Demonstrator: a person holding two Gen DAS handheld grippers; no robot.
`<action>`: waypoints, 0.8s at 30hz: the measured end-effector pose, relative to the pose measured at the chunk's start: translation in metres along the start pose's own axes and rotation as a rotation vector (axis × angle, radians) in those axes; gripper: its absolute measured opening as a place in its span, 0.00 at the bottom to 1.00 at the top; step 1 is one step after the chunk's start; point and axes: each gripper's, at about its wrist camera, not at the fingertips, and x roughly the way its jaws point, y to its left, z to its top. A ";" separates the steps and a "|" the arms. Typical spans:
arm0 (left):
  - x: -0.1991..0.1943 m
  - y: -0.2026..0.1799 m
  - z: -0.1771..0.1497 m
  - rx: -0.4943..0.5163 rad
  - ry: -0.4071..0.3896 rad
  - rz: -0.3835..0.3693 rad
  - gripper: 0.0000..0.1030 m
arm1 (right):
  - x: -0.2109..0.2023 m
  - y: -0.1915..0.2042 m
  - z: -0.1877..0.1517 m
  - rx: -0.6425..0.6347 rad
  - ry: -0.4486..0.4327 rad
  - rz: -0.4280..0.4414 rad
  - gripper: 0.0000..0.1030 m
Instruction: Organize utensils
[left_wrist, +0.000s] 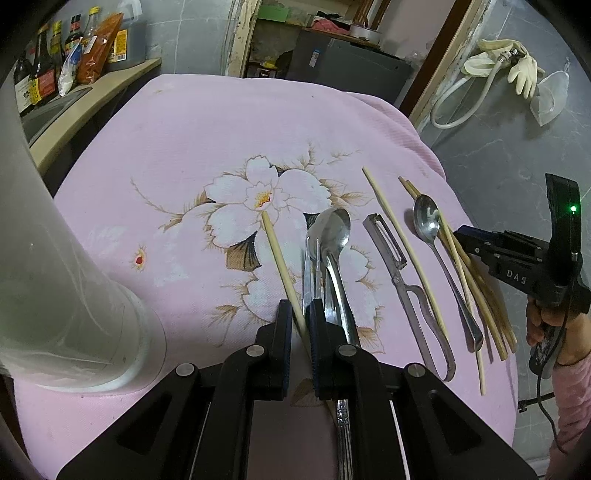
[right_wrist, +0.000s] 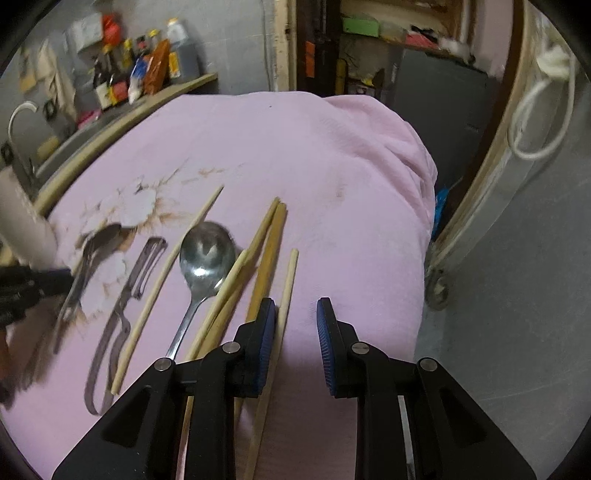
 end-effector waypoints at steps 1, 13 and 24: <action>0.000 0.000 0.001 0.000 0.003 -0.001 0.08 | 0.000 0.001 0.000 -0.006 0.004 -0.004 0.20; 0.004 -0.001 0.009 -0.016 0.048 -0.010 0.06 | 0.006 0.006 0.008 0.015 0.077 -0.030 0.10; -0.029 0.000 -0.013 -0.044 -0.034 -0.053 0.02 | -0.028 0.005 -0.020 0.128 -0.068 0.043 0.03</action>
